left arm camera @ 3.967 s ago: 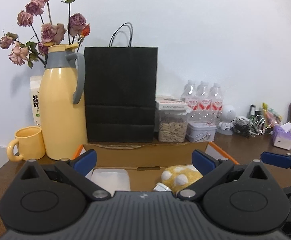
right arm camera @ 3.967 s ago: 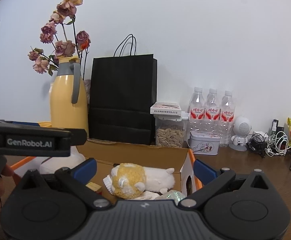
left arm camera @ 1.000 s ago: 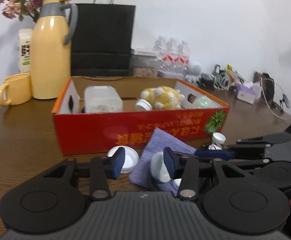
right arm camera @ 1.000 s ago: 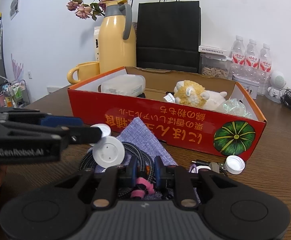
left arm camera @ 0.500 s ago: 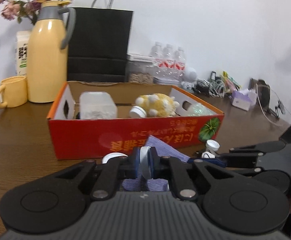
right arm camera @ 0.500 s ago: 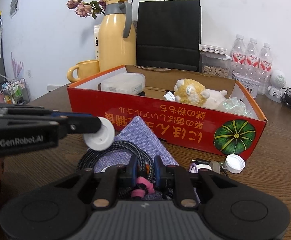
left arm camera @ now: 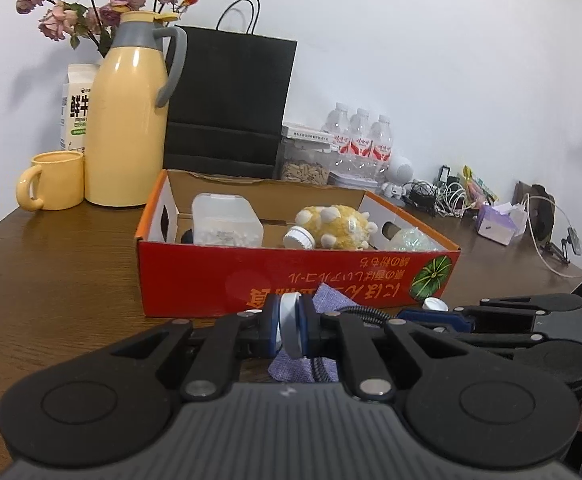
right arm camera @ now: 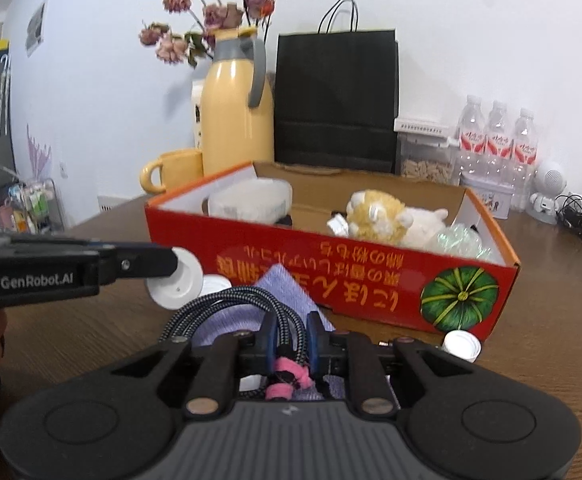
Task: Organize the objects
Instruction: 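Carry the cable with the right tool into the box while the left tool drops the cap there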
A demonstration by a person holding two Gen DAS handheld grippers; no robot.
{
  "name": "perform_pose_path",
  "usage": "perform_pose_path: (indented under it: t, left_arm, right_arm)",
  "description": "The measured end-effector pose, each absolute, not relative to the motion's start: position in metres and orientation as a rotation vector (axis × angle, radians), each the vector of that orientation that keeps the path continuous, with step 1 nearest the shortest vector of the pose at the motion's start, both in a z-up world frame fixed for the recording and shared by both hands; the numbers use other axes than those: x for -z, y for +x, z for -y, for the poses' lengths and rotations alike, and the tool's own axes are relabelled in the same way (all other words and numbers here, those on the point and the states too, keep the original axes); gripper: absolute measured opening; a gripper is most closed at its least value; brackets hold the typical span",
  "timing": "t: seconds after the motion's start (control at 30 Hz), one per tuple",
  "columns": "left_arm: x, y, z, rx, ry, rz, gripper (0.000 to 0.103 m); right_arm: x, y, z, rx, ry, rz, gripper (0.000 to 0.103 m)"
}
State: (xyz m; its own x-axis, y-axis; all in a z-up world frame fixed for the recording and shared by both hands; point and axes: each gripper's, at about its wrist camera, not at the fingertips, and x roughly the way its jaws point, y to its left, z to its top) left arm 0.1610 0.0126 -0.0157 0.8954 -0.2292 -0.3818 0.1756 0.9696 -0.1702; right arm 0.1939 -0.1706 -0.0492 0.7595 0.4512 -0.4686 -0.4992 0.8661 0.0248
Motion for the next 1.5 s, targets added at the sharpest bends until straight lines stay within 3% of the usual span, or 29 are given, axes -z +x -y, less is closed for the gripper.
perform_pose_path:
  t: [0.4, 0.77, 1.5]
  left_arm:
    - [-0.02, 0.16, -0.004, 0.213, -0.131, -0.337, 0.011]
    - [-0.055, 0.219, 0.012, 0.183, -0.135, -0.288, 0.011]
    - [-0.03, 0.329, 0.005, 0.067, -0.173, -0.39, 0.011]
  right_arm:
    - [0.016, 0.188, 0.184, -0.488, -0.061, -0.395, 0.014]
    - [-0.018, 0.246, 0.191, -0.391, -0.024, -0.33, 0.014]
    - [0.004, 0.359, 0.188, -0.325, 0.006, -0.4, 0.014]
